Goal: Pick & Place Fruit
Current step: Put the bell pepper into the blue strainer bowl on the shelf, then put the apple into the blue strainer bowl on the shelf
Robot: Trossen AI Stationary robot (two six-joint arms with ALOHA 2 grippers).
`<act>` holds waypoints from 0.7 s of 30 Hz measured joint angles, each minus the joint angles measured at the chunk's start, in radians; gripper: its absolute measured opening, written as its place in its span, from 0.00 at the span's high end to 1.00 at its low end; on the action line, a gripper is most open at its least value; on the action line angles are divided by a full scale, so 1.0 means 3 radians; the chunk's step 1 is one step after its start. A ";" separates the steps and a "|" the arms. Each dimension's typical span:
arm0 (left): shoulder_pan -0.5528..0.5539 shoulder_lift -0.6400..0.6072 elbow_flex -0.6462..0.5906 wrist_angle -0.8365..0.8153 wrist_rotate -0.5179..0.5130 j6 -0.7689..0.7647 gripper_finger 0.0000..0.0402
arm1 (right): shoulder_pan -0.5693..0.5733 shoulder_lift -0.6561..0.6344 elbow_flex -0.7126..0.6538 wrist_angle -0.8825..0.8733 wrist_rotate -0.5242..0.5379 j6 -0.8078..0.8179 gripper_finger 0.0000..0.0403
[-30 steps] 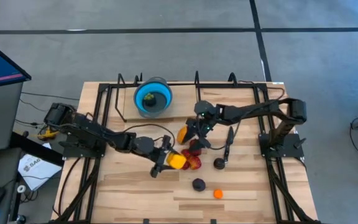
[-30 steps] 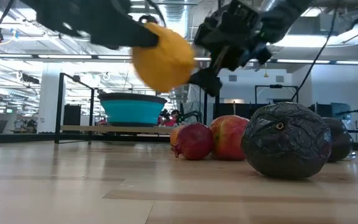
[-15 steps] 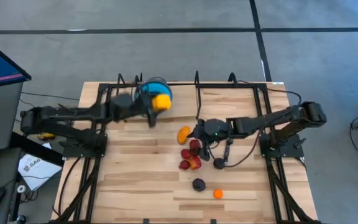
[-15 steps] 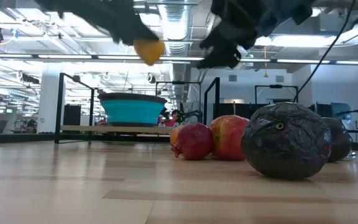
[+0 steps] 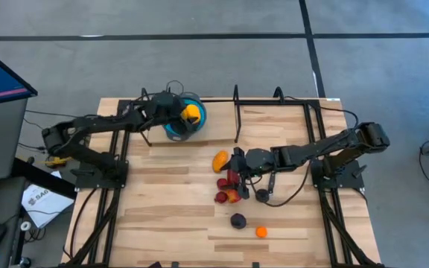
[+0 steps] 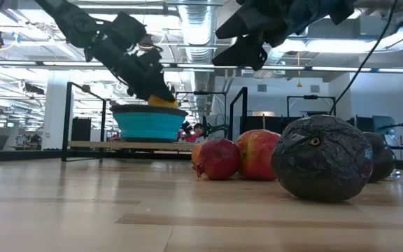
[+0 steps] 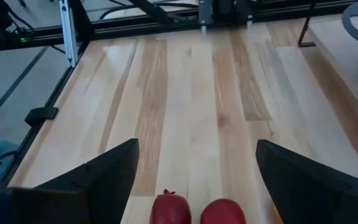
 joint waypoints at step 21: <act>-0.0088 -0.0180 0.0000 0.0140 -0.0468 0.0183 0.09 | 0.0029 -0.0091 0.0005 -0.0354 0.0096 0.0074 0.21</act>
